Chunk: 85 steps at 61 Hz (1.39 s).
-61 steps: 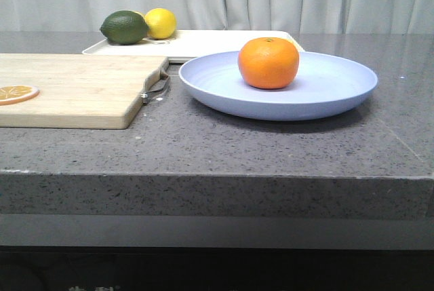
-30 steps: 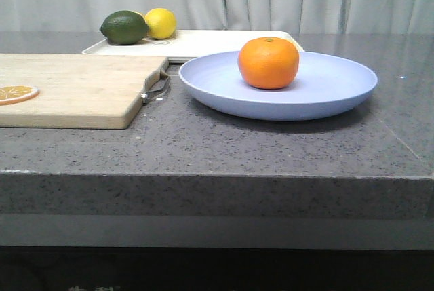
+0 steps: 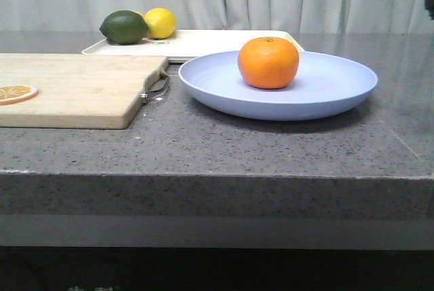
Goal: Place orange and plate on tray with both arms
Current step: 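Reach the right gripper to the blue plate rim and grip it, then lift the plate with the right gripper and carry it onto the white tray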
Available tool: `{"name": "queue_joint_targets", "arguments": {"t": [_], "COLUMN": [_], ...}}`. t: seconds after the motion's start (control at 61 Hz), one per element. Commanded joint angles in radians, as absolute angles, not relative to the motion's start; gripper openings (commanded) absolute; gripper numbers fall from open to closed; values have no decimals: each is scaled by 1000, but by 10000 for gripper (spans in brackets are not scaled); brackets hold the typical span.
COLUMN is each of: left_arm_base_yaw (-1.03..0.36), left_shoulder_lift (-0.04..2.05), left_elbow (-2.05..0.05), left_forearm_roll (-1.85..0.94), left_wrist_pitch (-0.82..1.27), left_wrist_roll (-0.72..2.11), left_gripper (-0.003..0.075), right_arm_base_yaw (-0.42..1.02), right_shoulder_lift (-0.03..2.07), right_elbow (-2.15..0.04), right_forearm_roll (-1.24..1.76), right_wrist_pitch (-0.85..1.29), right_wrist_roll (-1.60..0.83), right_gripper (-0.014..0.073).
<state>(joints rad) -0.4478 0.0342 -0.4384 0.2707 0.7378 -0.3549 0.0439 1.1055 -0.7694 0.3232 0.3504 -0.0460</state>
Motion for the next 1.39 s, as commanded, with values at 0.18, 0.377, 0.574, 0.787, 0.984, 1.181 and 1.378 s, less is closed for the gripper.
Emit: {"name": "queue_joint_targets", "arguments": {"t": [0.18, 0.377, 0.574, 0.787, 0.984, 1.181, 1.378], "left_arm_base_yaw": [-446, -446, -446, -446, -446, -446, -446], "left_shoulder_lift": [47, 47, 47, 47, 47, 47, 47], "left_elbow": [-463, -463, -463, -463, -463, -463, -463], "left_forearm_roll": [277, 277, 277, 277, 277, 277, 277], "left_wrist_pitch": [666, 666, 666, 666, 666, 666, 666], "left_wrist_roll": [-365, -365, -365, -365, -365, -365, -365], "left_gripper": [-18, -18, -18, -18, -18, -18, -18], "right_arm_base_yaw": [48, 87, 130, 132, 132, 130, 130], "right_shoulder_lift": [1408, 1541, 1593, 1597, 1597, 1598, 1662], "right_elbow": [-1038, -1129, -1151, -1151, -1157, -1238, -1433], "right_forearm_roll": [438, 447, 450, 472, 475, 512, 571], "right_wrist_pitch": [467, 498, 500, 497, 507, 581, 691], "right_wrist_roll": [-50, -50, -54, -54, -54, -53, -53], "right_gripper": [418, 390, 363, 83, -108, -118, -118]}}
